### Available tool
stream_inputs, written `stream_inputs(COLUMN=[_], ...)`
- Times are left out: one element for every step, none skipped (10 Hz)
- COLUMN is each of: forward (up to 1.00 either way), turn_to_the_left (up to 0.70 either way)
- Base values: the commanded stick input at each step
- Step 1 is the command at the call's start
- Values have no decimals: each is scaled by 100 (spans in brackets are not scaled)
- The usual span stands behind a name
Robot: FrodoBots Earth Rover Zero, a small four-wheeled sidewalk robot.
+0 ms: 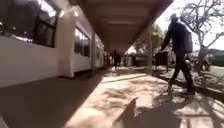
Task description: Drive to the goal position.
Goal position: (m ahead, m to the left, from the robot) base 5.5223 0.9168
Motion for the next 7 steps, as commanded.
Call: stream_inputs(forward=[100, 100, 100, 100, 100, 100, 100], turn_to_the_left=[0, 0, 0, 0, 0, 0, 0])
